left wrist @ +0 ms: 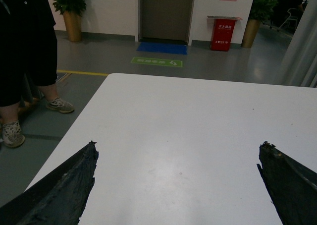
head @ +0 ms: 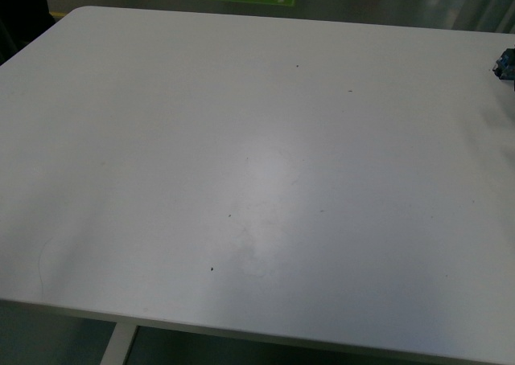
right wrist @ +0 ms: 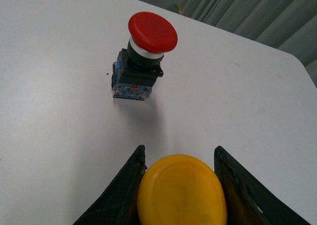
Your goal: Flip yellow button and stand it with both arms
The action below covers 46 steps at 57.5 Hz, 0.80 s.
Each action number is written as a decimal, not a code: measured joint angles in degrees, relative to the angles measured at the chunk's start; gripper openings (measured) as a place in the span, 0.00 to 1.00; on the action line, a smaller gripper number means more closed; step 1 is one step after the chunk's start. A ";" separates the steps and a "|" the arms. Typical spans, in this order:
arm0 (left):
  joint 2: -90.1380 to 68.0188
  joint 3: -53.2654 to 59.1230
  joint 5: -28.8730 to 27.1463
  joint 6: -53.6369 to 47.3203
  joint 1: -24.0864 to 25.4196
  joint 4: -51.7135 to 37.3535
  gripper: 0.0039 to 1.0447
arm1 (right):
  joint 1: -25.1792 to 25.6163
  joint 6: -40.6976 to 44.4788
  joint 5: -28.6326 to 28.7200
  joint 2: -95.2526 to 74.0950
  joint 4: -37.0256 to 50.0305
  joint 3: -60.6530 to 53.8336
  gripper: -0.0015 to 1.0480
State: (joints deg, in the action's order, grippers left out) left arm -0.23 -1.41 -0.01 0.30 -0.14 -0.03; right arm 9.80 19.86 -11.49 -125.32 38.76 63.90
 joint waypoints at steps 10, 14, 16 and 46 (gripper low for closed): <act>0.00 0.00 0.00 0.00 0.00 0.00 0.94 | 0.74 -0.35 0.55 -0.70 -0.09 0.13 0.33; 0.00 0.00 0.00 0.00 0.00 0.00 0.94 | 0.87 -0.42 0.66 -0.81 -0.11 0.13 0.33; 0.00 0.00 0.00 0.02 0.00 0.00 0.94 | 0.94 -0.55 0.68 -0.81 -0.11 0.13 0.33; 0.00 0.00 0.00 0.00 0.00 0.00 0.94 | 1.14 -1.05 0.85 -1.70 -0.94 1.01 0.33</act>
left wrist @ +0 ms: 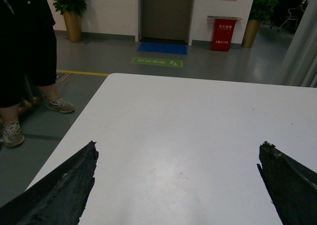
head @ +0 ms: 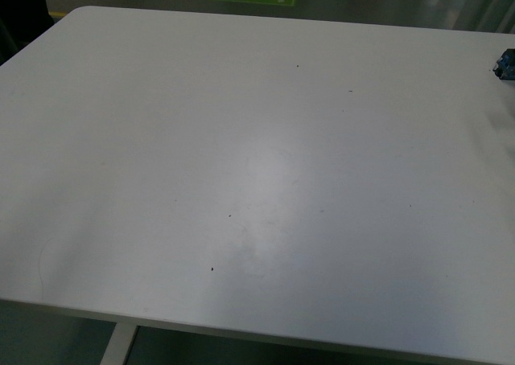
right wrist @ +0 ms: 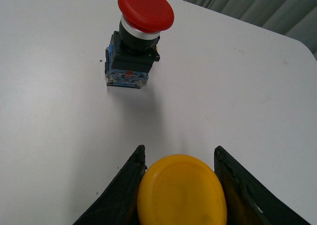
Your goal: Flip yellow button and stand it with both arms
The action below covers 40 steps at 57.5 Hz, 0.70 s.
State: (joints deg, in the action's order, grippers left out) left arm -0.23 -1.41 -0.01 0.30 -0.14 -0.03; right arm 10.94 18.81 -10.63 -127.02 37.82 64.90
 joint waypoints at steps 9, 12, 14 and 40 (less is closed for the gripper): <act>0.00 0.00 0.00 0.00 0.00 0.00 0.94 | 0.00 -0.09 0.22 -0.07 -0.68 0.31 0.33; 0.00 0.00 0.00 0.00 0.00 0.00 0.94 | 0.00 -0.13 0.28 -0.07 -1.05 0.57 0.33; 0.00 0.00 0.00 0.00 0.00 0.00 0.94 | 0.00 -0.09 0.35 -0.07 -1.09 0.72 0.38; 0.00 0.00 0.00 0.00 0.00 0.00 0.94 | -0.22 -1.38 1.70 0.35 -3.39 1.36 0.93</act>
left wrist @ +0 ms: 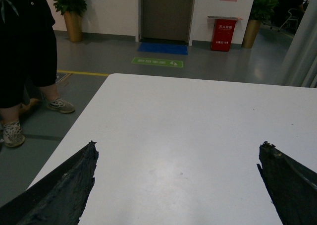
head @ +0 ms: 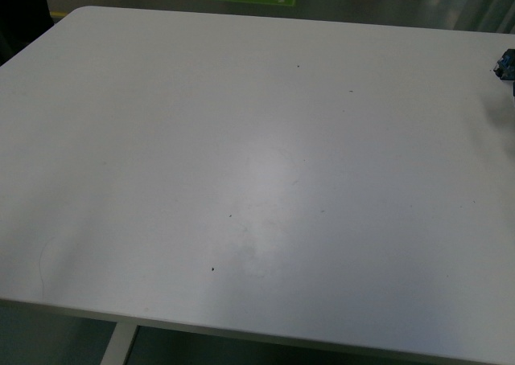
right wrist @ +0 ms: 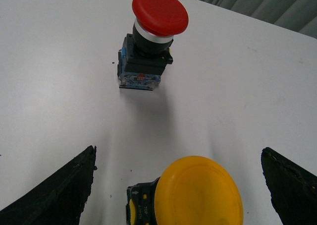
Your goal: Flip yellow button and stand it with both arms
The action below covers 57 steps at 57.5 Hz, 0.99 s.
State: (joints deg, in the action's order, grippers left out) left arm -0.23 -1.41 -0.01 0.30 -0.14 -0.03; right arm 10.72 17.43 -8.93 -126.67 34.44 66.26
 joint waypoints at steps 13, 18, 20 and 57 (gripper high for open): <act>0.00 0.00 0.00 0.00 0.00 0.00 0.94 | -1.05 -2.36 1.51 3.87 -1.84 0.00 0.93; 0.00 0.00 0.00 0.00 0.00 0.00 0.94 | -1.55 -2.93 1.73 5.42 -2.14 0.00 0.93; 0.00 0.00 0.00 0.00 0.00 0.00 0.94 | -1.73 -3.37 1.97 5.99 -2.27 0.00 0.93; 0.11 0.00 0.02 0.00 0.00 0.00 0.94 | -4.09 -18.97 15.04 35.47 22.80 -33.83 0.59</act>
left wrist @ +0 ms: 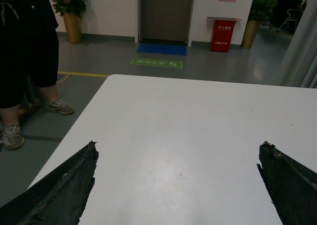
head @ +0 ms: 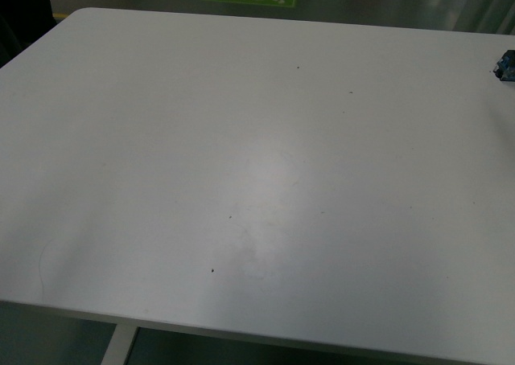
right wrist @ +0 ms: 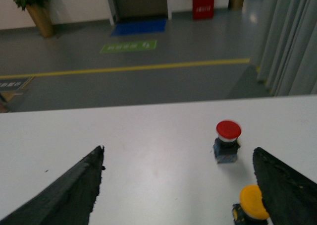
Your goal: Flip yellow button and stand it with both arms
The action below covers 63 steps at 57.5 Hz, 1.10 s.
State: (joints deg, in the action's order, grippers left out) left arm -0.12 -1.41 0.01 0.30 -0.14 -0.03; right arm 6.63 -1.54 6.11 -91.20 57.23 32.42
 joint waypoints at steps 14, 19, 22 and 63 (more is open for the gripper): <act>0.00 0.00 -0.02 0.00 0.00 0.00 0.94 | -2.14 1.27 -1.57 10.19 2.23 -11.65 0.20; 0.00 0.00 -0.02 0.00 0.00 0.00 0.94 | -2.58 1.31 -2.43 13.59 2.16 -15.21 0.05; 0.00 0.00 -0.02 0.00 0.00 0.00 0.94 | -2.91 1.46 -2.84 16.48 1.84 -17.53 0.03; 0.00 0.00 -0.02 0.00 0.00 0.00 0.94 | -6.47 1.49 -6.08 44.92 -13.18 -31.17 0.03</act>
State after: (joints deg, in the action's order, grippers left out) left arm -0.12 -1.41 -0.01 0.30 -0.14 -0.03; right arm 0.16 -0.05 0.03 -46.28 44.05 1.26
